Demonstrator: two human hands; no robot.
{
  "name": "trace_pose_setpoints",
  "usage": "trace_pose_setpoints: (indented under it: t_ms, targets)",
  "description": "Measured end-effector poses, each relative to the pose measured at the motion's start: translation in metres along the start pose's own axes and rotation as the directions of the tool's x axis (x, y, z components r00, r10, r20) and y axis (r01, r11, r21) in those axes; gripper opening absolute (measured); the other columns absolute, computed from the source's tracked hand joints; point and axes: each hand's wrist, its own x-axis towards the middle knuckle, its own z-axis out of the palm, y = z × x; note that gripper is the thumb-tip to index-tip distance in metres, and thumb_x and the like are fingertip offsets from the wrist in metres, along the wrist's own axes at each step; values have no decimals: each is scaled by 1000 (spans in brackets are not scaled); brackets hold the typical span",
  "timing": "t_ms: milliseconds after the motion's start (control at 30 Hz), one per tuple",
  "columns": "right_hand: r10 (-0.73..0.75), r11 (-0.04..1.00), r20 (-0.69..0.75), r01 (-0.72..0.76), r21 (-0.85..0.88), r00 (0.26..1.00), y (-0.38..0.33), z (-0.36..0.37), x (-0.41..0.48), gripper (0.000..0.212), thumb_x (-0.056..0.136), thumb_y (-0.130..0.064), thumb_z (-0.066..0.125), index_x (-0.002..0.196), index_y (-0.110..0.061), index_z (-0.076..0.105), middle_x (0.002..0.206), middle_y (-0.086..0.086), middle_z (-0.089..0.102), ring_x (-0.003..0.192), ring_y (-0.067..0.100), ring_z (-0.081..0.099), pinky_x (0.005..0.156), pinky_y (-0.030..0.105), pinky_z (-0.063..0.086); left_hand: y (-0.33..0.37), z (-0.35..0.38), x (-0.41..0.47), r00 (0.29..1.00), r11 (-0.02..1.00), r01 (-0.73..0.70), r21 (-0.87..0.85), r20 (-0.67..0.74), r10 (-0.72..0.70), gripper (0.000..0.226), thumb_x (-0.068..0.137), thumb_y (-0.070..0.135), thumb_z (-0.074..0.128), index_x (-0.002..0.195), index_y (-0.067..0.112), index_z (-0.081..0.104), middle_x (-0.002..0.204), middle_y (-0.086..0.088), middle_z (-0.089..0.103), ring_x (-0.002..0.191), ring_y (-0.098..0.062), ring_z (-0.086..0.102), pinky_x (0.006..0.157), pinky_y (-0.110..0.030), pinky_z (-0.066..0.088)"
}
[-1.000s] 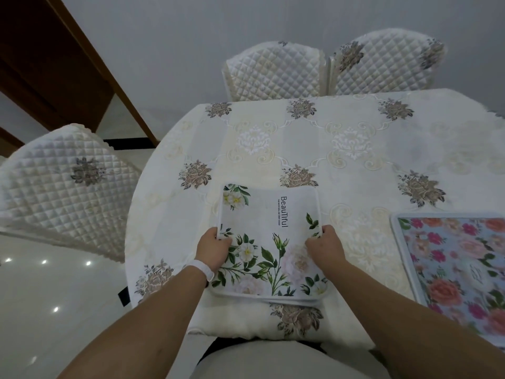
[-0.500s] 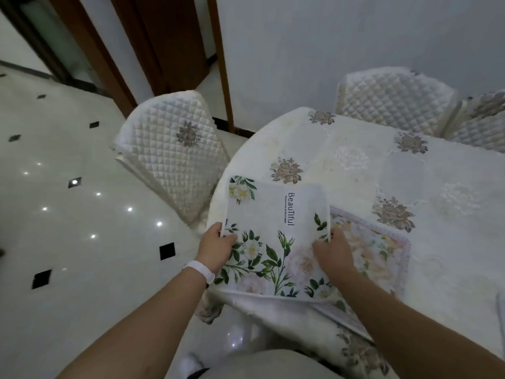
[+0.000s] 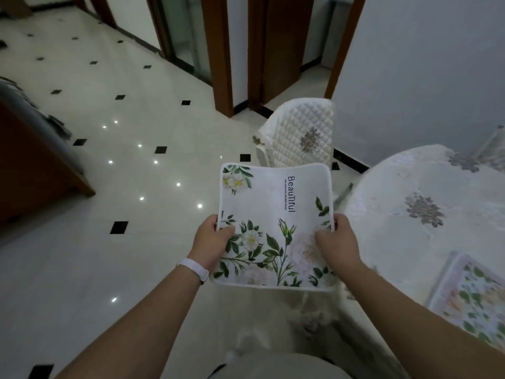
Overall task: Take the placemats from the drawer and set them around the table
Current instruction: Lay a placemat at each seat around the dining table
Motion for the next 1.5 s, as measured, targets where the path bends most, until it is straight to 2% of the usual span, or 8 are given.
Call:
trace_pose_setpoints:
  t_ms: [300,433,567,733,867,1167,1267,1500]
  targets:
    - [-183,977,164,198,-82,969,-80,101,10,33,88,-12,58,116,-25,47,89,-17,59,74,0,57,56,17,44,-7,-118,45,990,996,5,-84,-137,-17,9,87,13,66,96,16,68,95,-10,73,87,-29,71,80,-50,59]
    - [-213,972,208,228,-53,955,-106,133,34,35,88,-9,59,118,-24,48,88,-18,58,74,0,56,57,19,41,-6,-142,67,981,993,17,-116,-190,-39,9,85,16,68,94,17,68,93,-9,74,87,-29,71,80,-51,59]
    - [-208,975,272,221,-20,940,-131,166,76,34,86,-5,61,113,-23,50,88,-17,57,76,-2,54,58,18,40,-1,-159,100,967,985,42,-167,-241,-82,9,87,12,67,95,15,68,93,-11,74,86,-30,72,78,-51,60]
    - [-186,983,337,180,49,923,-155,213,148,33,85,-8,62,113,-23,54,95,-3,66,82,16,64,69,33,55,15,-171,171,952,978,66,-197,-280,-121,11,89,8,66,96,16,68,94,-10,75,87,-30,72,77,-47,60]
    - [-157,986,358,127,107,921,-184,238,208,34,84,-5,62,114,-19,56,92,-2,66,79,17,64,64,29,54,50,-173,237,943,982,74,-172,-307,-125,12,89,5,65,97,14,69,93,-12,75,83,-30,73,74,-43,61]
    - [-171,977,322,117,180,931,-259,247,334,31,88,-5,59,112,-23,51,89,-5,64,67,13,57,57,25,50,150,-151,366,959,990,2,-143,-280,-43,13,89,4,65,100,11,68,91,-9,76,80,-27,74,63,-33,59]
    - [-152,979,290,104,175,945,-270,243,360,30,89,-6,57,113,-24,51,87,-4,64,60,13,53,45,15,44,168,-142,405,969,991,15,-134,-242,-47,13,89,4,65,99,10,68,92,-12,75,83,-31,73,68,-38,60]
    - [29,988,140,-50,149,990,-269,234,425,34,87,-8,58,117,-22,51,88,-6,65,62,12,58,50,21,49,198,-98,515,999,997,36,-72,-36,-39,14,88,5,66,101,9,68,93,-15,75,84,-35,73,76,-50,60]
